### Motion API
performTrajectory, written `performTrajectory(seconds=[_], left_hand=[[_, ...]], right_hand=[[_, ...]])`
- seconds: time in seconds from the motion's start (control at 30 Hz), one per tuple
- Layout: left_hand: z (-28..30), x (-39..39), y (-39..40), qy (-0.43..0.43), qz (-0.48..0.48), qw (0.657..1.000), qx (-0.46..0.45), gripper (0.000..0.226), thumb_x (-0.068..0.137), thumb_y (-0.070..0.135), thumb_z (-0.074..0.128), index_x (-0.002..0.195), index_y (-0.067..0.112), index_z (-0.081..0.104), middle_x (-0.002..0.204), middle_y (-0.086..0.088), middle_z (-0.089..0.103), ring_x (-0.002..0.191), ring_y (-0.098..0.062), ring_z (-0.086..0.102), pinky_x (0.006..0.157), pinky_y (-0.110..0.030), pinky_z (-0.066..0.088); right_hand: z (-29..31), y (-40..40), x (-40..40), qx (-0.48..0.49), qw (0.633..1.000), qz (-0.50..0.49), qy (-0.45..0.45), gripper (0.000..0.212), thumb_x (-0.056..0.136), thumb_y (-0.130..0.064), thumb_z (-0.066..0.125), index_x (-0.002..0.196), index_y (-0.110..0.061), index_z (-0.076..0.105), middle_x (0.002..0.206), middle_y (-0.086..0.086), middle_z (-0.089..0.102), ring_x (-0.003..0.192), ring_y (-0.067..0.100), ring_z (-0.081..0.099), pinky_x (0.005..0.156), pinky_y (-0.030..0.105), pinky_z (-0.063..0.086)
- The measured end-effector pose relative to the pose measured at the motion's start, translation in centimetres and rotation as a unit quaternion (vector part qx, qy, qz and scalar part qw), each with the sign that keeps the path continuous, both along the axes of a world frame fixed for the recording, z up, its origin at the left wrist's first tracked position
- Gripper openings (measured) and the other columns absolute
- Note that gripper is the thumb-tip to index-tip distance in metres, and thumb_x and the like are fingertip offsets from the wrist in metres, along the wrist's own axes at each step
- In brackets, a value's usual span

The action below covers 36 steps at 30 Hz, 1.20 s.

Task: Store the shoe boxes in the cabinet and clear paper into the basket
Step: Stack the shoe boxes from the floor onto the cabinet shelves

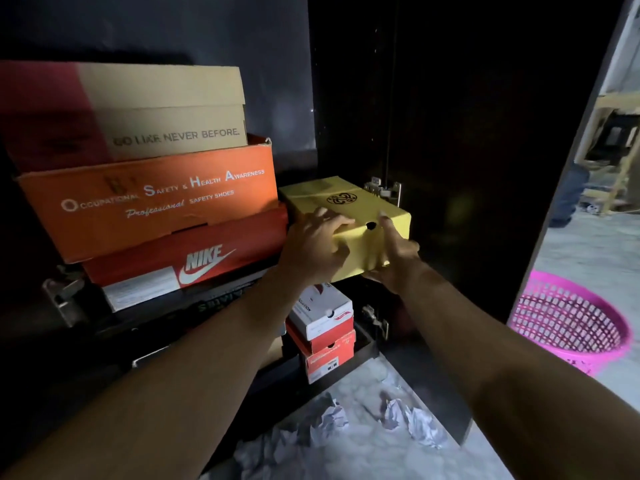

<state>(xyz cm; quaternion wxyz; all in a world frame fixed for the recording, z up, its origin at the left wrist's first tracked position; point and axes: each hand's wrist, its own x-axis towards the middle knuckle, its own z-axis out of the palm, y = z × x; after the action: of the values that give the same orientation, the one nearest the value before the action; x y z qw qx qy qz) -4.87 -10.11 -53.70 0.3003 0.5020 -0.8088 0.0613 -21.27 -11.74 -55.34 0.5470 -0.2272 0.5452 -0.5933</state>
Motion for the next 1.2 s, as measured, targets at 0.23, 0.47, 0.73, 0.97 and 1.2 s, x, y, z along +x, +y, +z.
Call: performTrajectory(seconds=[0.23,0.47,0.73,0.97,1.2], left_hand=[[0.0,-0.5,-5.0,-0.054,0.079,0.995,-0.034,0.046,0.097,0.028,0.059,0.142,0.032,0.056,0.143,-0.008,0.06,0.122,-0.032,0.06,0.095,-0.037,0.049],[0.7,0.7,-8.3,-0.169,0.185,0.968,-0.005,0.065,0.088,0.016,0.064,0.148,0.029,0.043,0.14,-0.006,0.061,0.133,-0.032,0.05,0.105,-0.047,0.038],[0.8,0.2,-9.0,-0.213,0.189,0.958,0.032,0.08,0.082,0.039,0.068,0.153,0.024,0.033,0.154,-0.005,0.048,0.146,-0.029,0.04,0.123,-0.05,0.02],[-0.5,-1.2,-4.4,-0.072,0.095,0.989,-0.084,0.07,0.082,0.059,0.055,0.14,0.021,0.052,0.131,-0.012,0.057,0.125,-0.035,0.051,0.11,-0.052,0.037],[-3.4,-8.8,3.5,0.095,-0.062,0.993,-0.04,0.046,0.081,0.033,0.064,0.126,0.023,0.062,0.118,-0.005,0.06,0.115,-0.028,0.055,0.092,-0.041,0.046]], right_hand=[[-2.3,-1.6,3.2,-0.171,0.918,-0.005,0.358,0.055,0.1,-0.028,0.058,0.152,-0.019,0.042,0.15,0.017,0.038,0.131,0.041,0.052,0.112,0.045,0.045],[-2.6,-4.7,5.7,-0.158,0.887,0.18,0.395,0.075,0.102,-0.021,0.051,0.166,-0.027,0.013,0.175,0.007,0.004,0.159,0.031,0.015,0.127,0.047,0.024],[-1.7,-2.9,4.7,-0.165,0.857,0.219,0.437,0.065,0.097,-0.028,0.056,0.156,-0.009,0.035,0.137,0.009,0.052,0.122,0.023,0.048,0.113,0.041,0.041],[-1.0,3.1,-0.4,-0.18,0.847,0.167,0.471,0.046,0.099,-0.023,0.062,0.144,-0.022,0.055,0.146,0.009,0.059,0.136,0.029,0.053,0.112,0.045,0.046],[-1.8,12.4,-9.4,-0.162,0.835,0.117,0.512,0.041,0.09,-0.012,0.067,0.13,-0.02,0.066,0.123,0.003,0.07,0.114,0.015,0.066,0.104,0.032,0.052]])
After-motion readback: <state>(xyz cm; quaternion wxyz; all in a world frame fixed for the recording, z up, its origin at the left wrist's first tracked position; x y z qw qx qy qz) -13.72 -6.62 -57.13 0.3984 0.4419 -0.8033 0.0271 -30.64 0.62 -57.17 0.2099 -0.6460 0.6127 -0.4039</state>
